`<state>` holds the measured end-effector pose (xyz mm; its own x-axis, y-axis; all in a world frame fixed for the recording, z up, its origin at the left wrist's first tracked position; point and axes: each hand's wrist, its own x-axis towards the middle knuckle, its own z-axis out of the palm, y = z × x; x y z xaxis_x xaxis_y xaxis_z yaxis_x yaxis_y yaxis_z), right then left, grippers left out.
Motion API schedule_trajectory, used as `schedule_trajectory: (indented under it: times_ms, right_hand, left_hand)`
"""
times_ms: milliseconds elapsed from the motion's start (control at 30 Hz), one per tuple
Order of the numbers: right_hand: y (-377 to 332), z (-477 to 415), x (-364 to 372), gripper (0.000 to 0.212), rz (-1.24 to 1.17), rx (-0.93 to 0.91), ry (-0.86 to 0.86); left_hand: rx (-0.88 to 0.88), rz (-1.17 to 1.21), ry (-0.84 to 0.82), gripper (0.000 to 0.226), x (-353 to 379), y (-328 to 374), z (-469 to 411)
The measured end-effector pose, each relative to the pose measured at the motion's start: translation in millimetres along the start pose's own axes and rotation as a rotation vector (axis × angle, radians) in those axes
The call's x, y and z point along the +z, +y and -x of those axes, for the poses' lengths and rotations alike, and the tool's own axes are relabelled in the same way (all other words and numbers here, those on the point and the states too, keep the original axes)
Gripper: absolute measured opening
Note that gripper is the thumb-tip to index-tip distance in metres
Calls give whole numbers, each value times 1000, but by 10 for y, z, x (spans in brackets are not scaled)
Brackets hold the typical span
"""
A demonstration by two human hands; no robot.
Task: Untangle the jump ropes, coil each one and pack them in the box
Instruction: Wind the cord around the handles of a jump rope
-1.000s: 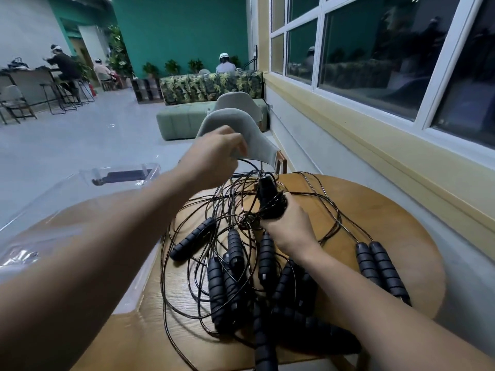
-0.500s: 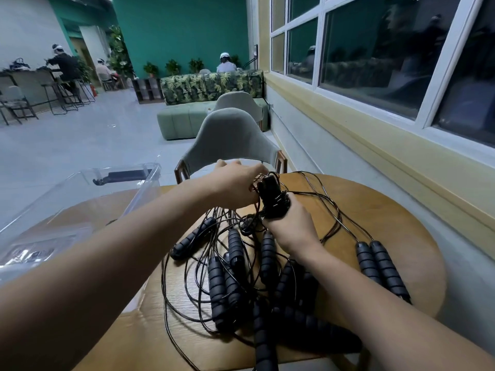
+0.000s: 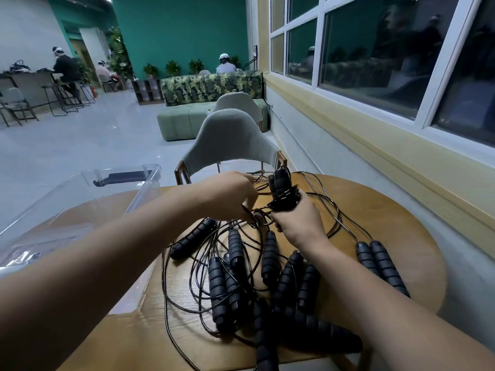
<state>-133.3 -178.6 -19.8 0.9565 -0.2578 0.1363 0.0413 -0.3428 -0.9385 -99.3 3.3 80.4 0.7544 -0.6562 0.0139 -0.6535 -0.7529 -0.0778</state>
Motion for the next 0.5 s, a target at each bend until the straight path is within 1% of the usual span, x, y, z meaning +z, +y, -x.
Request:
schedule_trajectory:
  times_ms: [33, 67, 133, 167, 233, 267, 300, 333, 367, 433, 500]
  right_hand:
    - [-9, 16, 1, 36, 12, -9, -1]
    - [-9, 23, 1, 34, 20, -16, -2]
    - [13, 16, 4, 34, 33, -28, 7]
    - [22, 10, 4, 35, 33, -29, 12]
    - [33, 3, 9, 35, 19, -34, 12]
    - [31, 1, 7, 33, 16, -36, 13]
    - [29, 0, 7, 32, 12, -41, 14]
    - [29, 0, 8, 31, 12, -48, 14]
    - [36, 4, 8, 31, 10, -55, 8]
    - [42, 13, 8, 30, 15, -64, 0]
    - [58, 4, 20, 26, 11, -65, -3]
  left_hand:
    - [35, 61, -32, 12, 3, 18, 9]
    - [60, 99, -62, 16, 0, 41, 20]
    - [46, 157, -148, 37, -16, 63, 64]
    - [13, 199, -205, 40, -32, 73, 95]
    - [-61, 354, -307, 27, -68, 101, 156]
    - [-103, 486, -317, 22, -77, 112, 173]
    - [-140, 605, -297, 27, -65, 113, 183]
    - [-175, 686, -257, 36, -46, 117, 184]
    - [-203, 705, -207, 43, -25, 117, 172]
    - [-208, 610, -113, 42, 15, 128, 133]
    - [-213, 536, -110, 34, 50, 137, 93]
